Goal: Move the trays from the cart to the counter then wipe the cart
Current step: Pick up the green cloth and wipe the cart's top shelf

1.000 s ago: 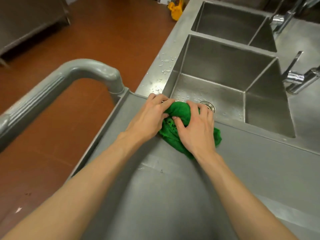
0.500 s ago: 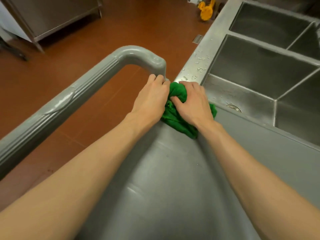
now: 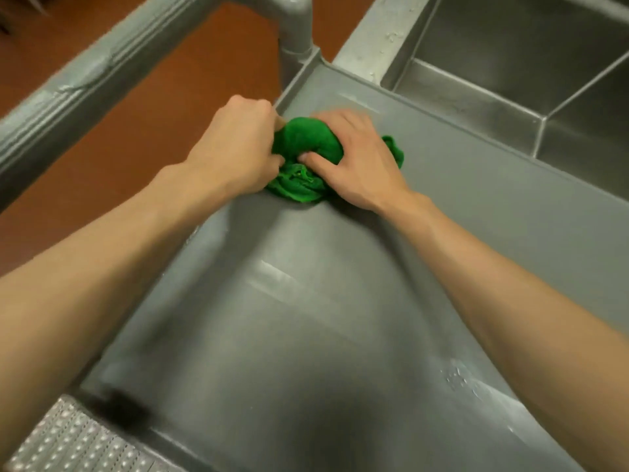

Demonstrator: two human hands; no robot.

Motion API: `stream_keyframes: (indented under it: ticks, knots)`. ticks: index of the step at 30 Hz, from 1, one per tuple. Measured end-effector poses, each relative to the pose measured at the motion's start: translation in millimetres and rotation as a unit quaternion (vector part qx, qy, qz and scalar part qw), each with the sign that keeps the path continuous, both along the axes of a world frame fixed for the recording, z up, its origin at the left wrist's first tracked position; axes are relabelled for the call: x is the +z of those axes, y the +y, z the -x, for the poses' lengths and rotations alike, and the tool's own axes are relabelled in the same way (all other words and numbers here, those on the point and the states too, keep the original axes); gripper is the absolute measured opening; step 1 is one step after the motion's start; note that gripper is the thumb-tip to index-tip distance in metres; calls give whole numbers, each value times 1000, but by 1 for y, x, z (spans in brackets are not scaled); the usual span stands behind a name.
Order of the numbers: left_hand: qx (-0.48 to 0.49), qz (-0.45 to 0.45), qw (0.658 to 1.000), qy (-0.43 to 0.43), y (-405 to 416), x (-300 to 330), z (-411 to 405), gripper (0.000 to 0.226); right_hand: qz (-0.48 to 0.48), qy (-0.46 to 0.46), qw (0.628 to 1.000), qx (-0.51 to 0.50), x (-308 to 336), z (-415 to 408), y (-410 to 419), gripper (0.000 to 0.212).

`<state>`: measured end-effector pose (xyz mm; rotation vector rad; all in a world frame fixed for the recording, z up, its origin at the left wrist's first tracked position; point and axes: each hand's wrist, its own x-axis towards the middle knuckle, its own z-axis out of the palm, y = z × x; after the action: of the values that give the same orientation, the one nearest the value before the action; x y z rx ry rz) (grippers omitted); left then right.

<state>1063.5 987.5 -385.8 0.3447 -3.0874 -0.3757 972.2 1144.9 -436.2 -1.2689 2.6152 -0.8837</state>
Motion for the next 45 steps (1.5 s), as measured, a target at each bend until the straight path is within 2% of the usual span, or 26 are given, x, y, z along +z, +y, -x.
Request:
stream_keyframes:
  ticks: [10,20,36,45]
  knots:
    - [-116,6,991,-65,78,16,-48,28,3,10,997,70,0,-48,94,53]
    - [-190,-13,971,-142,224,22,-87,33,-16,-8,997,73,7,-103,245,55]
    - [-328,-5,927,-180,405,27,-114,36,-34,-31,994,-103,16,-195,442,54]
    - [-432,-49,884,-171,515,26,-148,34,-54,-73,962,-259,28,-276,556,56]
